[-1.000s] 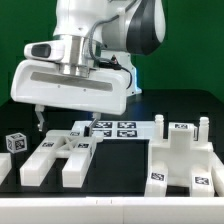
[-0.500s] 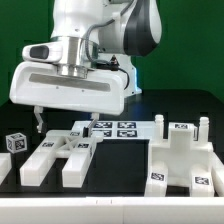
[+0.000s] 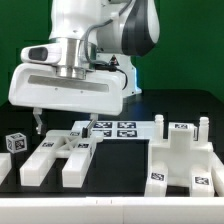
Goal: Assemble chair
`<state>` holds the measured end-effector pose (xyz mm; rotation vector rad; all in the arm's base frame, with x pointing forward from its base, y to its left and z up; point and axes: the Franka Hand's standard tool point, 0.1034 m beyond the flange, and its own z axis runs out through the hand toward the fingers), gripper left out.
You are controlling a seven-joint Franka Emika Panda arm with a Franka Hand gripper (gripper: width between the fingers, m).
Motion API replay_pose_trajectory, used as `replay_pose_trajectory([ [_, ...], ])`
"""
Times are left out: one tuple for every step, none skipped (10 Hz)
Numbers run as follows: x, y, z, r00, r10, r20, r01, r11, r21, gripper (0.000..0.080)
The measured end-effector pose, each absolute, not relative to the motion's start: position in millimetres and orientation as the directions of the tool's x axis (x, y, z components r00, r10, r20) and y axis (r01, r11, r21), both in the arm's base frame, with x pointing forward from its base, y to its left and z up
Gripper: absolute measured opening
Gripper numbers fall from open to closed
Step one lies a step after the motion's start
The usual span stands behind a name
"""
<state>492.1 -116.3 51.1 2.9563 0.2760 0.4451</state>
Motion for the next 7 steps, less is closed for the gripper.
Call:
replay_pose_trajectory([
  [490.2,-115.0,49.2,0.945,0.199,0.259,0.17,-0.977,0.131,0.0649],
  [491.3,-114.2,53.6,0.952,0.183,0.245,0.164,-0.982,0.093,0.0649],
  [494.6,-110.6,57.4,0.949,0.182,0.255,0.165,-0.982,0.088,0.0649],
  [495.5,-105.3,56.9,0.948,0.19,0.256,0.174,-0.981,0.084,0.0649],
  [495.4,-101.3,54.3,0.949,0.187,0.254,0.172,-0.982,0.079,0.0649],
  [495.9,-92.9,49.2,0.951,0.183,0.25,0.171,-0.983,0.07,0.0649],
  [499.1,-87.1,45.6,0.952,0.18,0.249,0.169,-0.984,0.062,0.0649],
])
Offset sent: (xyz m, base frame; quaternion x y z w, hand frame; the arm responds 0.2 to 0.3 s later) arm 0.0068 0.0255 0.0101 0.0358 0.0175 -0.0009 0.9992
